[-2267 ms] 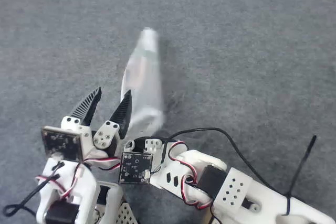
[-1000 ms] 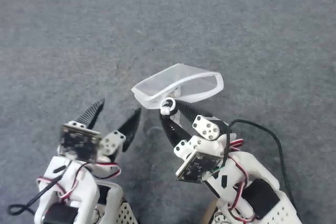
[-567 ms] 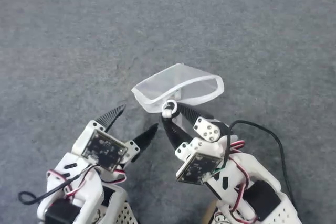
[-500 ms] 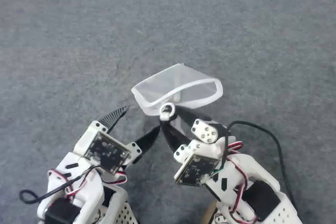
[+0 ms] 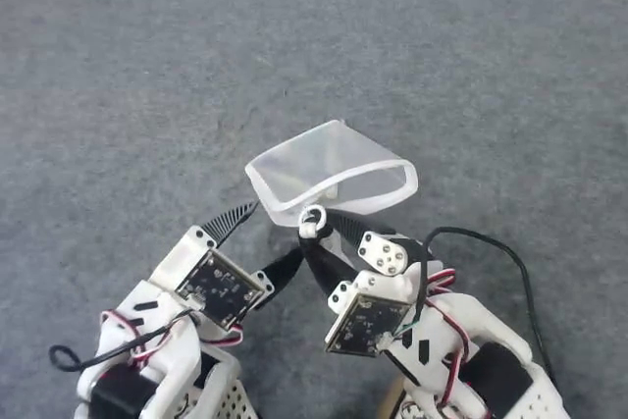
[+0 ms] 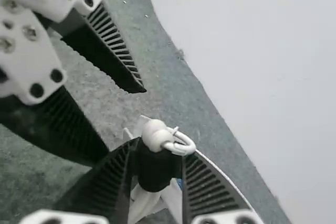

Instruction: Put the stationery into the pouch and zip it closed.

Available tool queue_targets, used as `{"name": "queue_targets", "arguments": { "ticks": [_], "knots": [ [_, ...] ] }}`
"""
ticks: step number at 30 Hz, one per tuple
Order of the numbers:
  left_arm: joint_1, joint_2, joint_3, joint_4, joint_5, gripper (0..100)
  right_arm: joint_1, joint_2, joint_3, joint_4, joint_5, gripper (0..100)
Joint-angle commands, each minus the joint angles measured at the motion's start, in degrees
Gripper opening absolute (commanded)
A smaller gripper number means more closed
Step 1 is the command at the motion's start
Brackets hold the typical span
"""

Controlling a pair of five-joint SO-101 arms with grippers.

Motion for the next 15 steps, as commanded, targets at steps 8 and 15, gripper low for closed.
{"name": "queue_targets", "arguments": {
  "ticks": [8, 15],
  "knots": [
    [5.5, -0.4, 2.9, -4.4, -0.7, 22, -6.1, -1.4, -4.7, 2.2, 0.7, 0.6],
    [5.5, -0.4, 6.1, -6.2, -0.7, 22, -6.1, -3.2, -5.1, 2.4, 0.4, 0.6]
  ]
}}
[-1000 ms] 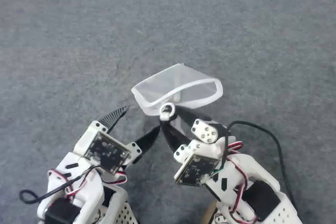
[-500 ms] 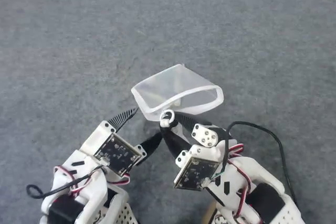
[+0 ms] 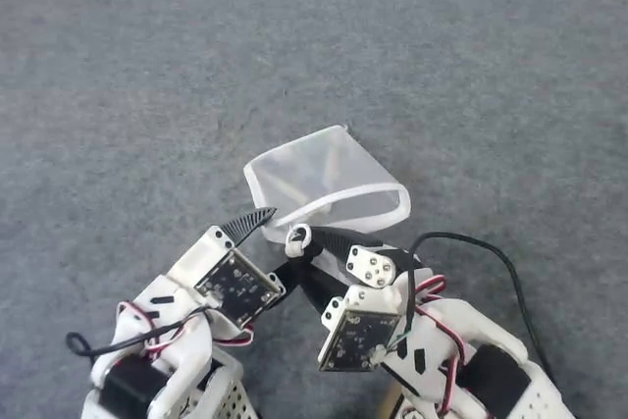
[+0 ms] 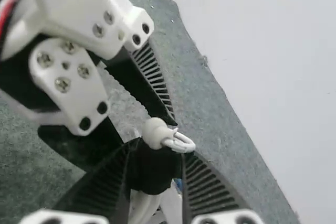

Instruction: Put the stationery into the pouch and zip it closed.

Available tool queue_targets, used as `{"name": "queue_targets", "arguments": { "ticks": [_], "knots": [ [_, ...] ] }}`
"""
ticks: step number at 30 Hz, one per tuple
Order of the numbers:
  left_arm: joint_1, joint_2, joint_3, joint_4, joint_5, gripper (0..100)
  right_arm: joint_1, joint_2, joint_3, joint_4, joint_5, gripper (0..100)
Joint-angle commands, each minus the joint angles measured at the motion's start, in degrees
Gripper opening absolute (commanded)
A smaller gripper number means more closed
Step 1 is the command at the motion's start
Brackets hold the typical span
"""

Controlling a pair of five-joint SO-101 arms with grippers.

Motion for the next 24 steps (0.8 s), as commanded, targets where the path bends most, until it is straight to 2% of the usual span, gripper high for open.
{"name": "queue_targets", "arguments": {
  "ticks": [1, 7, 15, 17, 24],
  "knots": [
    [0.7, -0.4, 2.4, -4.8, -0.7, 22, -1.2, -4.4, -5.1, 0.4, 0.4, 0.6],
    [0.7, -0.6, 3.3, -6.2, -0.5, 21, -1.4, -9.5, -4.8, 2.2, 0.6, 0.6],
    [0.8, -0.6, 3.3, -8.4, -0.4, 5, -1.4, -9.5, -3.8, 1.5, 0.6, 0.6],
    [0.8, -0.6, 3.3, -8.7, -0.4, 1, -1.1, -9.5, -3.3, -0.2, 0.6, 0.6],
    [0.4, -0.6, 3.3, -8.6, -0.4, 1, 2.9, -9.5, 2.6, -11.1, -0.4, 0.6]
  ]
}}
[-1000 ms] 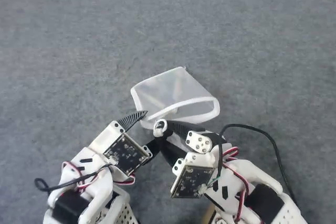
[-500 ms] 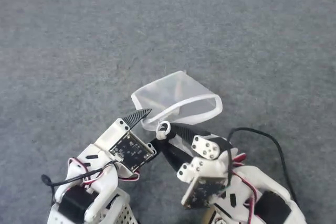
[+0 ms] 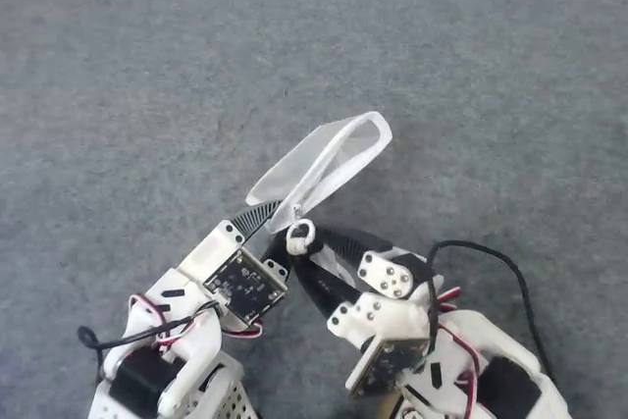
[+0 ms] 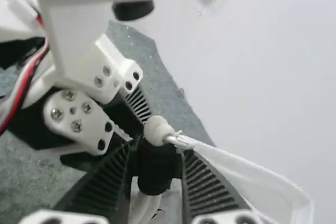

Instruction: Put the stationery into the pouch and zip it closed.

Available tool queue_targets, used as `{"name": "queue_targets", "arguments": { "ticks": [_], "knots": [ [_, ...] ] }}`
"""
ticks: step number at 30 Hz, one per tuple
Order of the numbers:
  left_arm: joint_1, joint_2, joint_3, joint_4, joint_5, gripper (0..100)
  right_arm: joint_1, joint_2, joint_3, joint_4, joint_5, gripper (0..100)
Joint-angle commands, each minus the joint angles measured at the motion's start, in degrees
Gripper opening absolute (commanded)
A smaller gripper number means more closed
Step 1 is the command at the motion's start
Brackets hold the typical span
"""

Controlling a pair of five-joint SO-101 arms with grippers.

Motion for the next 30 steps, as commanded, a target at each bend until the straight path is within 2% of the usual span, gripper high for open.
{"name": "queue_targets", "arguments": {
  "ticks": [1, 6, 18, 25, 30],
  "knots": [
    [-0.5, -0.6, -0.3, -2.1, -0.4, 1, 3.6, -1.5, 0.3, -6.6, -1.7, 0.6],
    [-0.6, -0.6, -0.2, -2.0, -0.5, 1, 8.7, -1.5, 1.5, -12.0, -6.0, 0.6],
    [-0.6, -0.6, 0.6, -1.8, -3.3, 1, 10.4, -1.5, 4.4, -18.0, -6.0, 0.6],
    [-0.6, -0.6, 0.5, -1.8, -3.2, 1, 15.1, -1.3, 4.4, -20.1, -6.2, 0.6],
    [-0.6, -0.6, 0.4, -1.8, -3.0, 1, 15.6, 4.6, 1.8, -20.1, -6.1, 0.6]
  ]
}}
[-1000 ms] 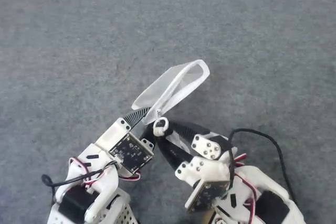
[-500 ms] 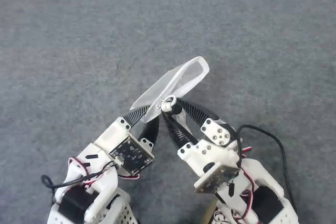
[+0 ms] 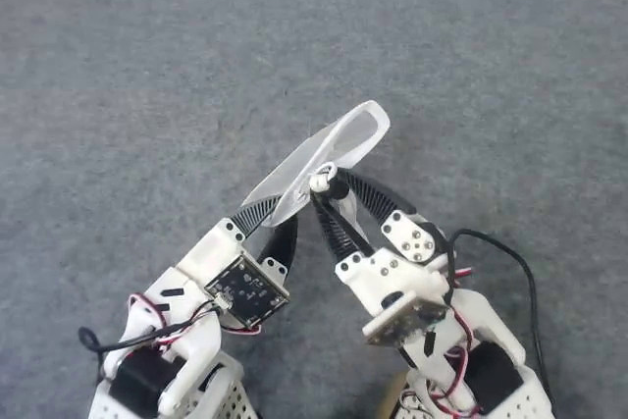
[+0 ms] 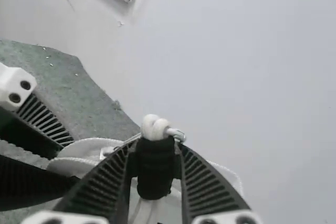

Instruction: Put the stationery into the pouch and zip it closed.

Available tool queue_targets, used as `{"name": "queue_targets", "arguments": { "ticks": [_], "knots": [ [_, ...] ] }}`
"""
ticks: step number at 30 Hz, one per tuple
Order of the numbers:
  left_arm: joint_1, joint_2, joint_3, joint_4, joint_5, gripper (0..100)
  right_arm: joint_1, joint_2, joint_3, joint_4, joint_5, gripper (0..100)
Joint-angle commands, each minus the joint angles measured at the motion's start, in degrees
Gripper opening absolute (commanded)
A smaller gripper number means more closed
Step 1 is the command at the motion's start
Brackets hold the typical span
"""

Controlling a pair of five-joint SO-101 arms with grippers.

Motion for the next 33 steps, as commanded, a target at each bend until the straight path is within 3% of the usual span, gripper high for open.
{"name": "queue_targets", "arguments": {
  "ticks": [1, 9, 16, 33],
  "knots": [
    [-0.4, -0.6, 0.0, -0.3, -0.4, 1, 3.3, 4.5, -5.1, -2.6, -0.8, 0.6],
    [-0.4, -0.6, 0.0, -0.3, -0.4, 1, 10.9, 15.3, -11.7, -2.2, -6.9, 0.6],
    [-0.5, -0.5, 0.0, -0.2, -0.5, 1, 12.9, 17.1, -12.7, -2.7, -9.1, 0.6],
    [-0.5, -0.5, 0.0, -0.2, -0.5, 1, 17.9, 17.7, -10.7, -8.3, -9.1, 0.6]
  ]
}}
